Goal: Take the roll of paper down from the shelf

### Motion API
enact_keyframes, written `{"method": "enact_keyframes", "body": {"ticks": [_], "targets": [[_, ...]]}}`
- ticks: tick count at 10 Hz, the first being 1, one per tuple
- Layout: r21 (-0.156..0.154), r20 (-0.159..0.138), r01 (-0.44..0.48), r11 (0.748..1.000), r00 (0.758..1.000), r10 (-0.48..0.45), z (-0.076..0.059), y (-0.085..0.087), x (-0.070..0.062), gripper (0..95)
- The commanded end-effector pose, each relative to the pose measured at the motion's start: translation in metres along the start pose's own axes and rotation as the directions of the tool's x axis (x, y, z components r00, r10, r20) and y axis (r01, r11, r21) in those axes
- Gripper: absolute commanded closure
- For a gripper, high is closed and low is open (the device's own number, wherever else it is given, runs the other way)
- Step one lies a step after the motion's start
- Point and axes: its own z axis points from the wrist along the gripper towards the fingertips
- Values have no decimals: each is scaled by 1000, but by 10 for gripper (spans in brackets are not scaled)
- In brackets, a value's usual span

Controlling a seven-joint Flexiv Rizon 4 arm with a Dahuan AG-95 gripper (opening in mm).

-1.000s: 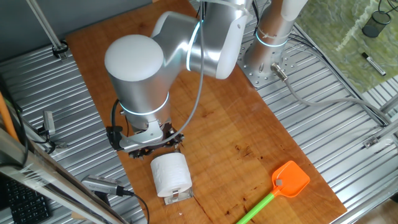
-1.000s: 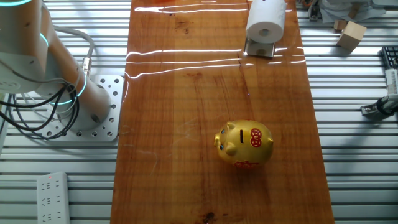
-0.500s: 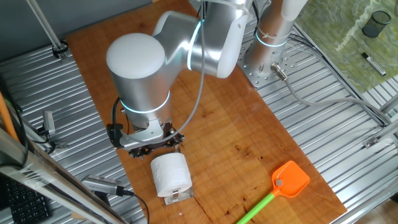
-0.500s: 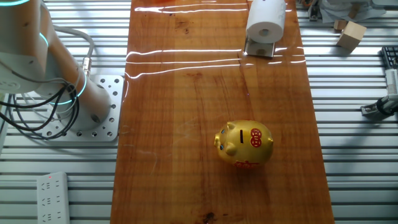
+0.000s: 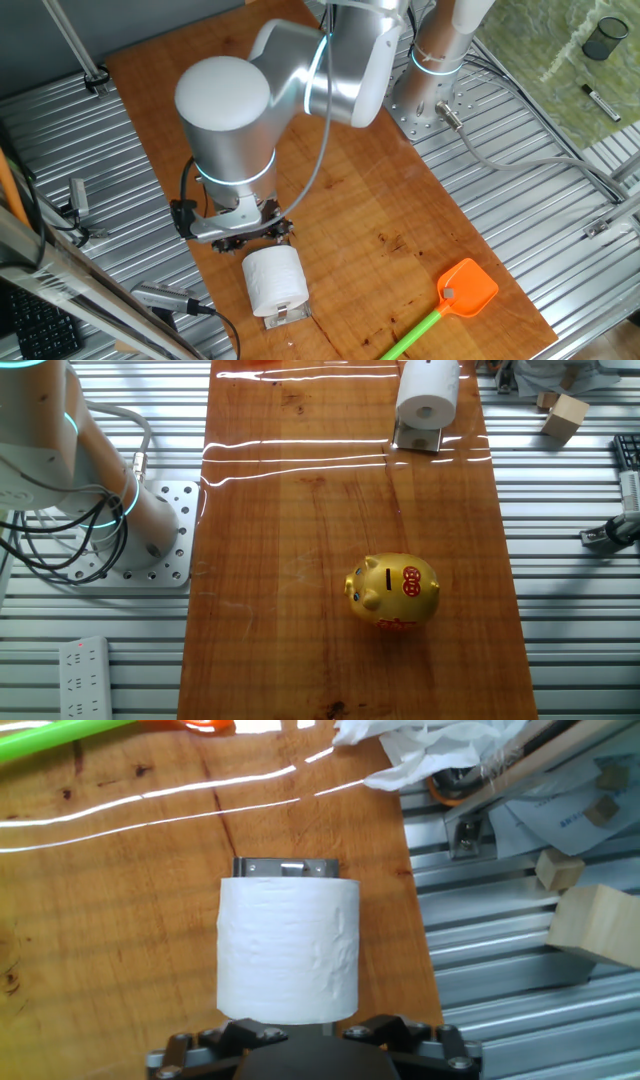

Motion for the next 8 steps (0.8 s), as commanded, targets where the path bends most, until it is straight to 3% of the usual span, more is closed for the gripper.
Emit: {"method": "enact_keyframes", "body": {"ticks": [1,2,3,8], "targets": [[-78,73,173,982,983,-167,0,1,0,190],[-68,88,156,985,985,-150,0,1,0,190],[-69,70,159,985,986,-154,0,1,0,190],[-71,52,112,991,993,-109,0,1,0,190]]}}
